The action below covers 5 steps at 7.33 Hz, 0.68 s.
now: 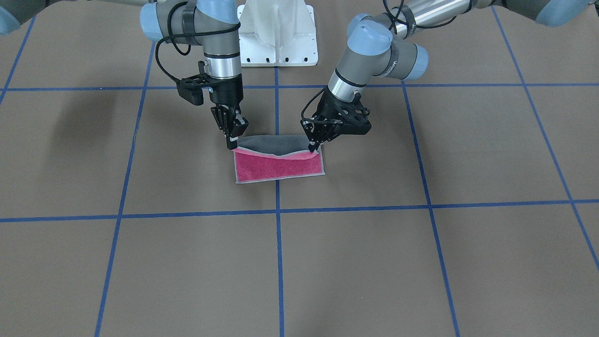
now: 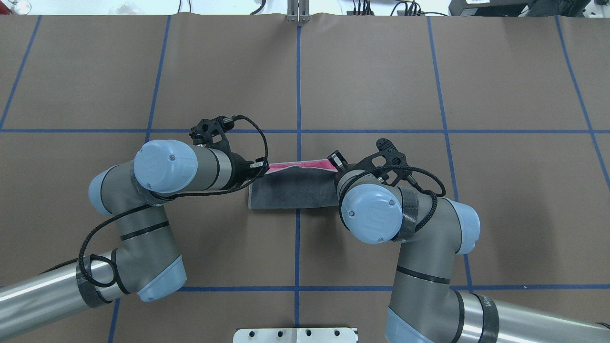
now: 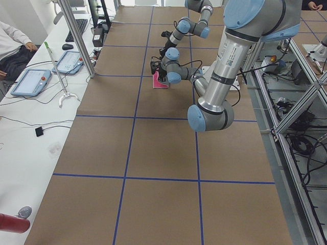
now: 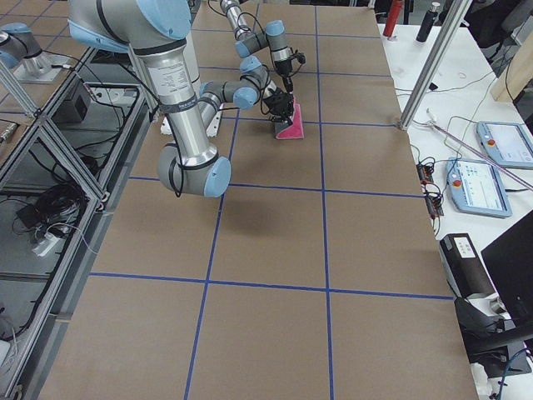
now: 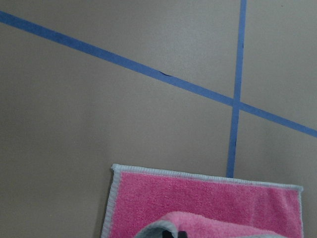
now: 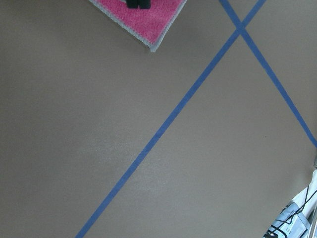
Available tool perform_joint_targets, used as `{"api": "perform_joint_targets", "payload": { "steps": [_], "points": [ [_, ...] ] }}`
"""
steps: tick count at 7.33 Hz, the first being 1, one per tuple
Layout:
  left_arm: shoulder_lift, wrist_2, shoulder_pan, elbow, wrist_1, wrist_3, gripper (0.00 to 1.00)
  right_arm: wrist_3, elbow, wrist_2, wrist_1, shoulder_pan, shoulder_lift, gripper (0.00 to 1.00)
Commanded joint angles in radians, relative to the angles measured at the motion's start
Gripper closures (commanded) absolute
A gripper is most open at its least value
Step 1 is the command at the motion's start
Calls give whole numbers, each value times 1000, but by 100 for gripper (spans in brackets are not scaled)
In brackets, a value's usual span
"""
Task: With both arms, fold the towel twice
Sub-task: 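Lift the near edge with both grippers and fold it over the far edge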
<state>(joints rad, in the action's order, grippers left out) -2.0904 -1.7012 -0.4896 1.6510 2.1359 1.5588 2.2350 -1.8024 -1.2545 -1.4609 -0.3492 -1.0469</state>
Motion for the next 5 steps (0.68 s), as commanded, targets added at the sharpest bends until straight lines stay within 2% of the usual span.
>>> {"api": "perform_joint_targets", "payload": {
  "steps": [1,5],
  "points": [
    [0,0,-9,-4,-1,0,100,0,46,0,56,-10,2,100],
    [0,0,-21,-42,12,-37,100,0,101,-3,56,-16,54,100]
  ]
}}
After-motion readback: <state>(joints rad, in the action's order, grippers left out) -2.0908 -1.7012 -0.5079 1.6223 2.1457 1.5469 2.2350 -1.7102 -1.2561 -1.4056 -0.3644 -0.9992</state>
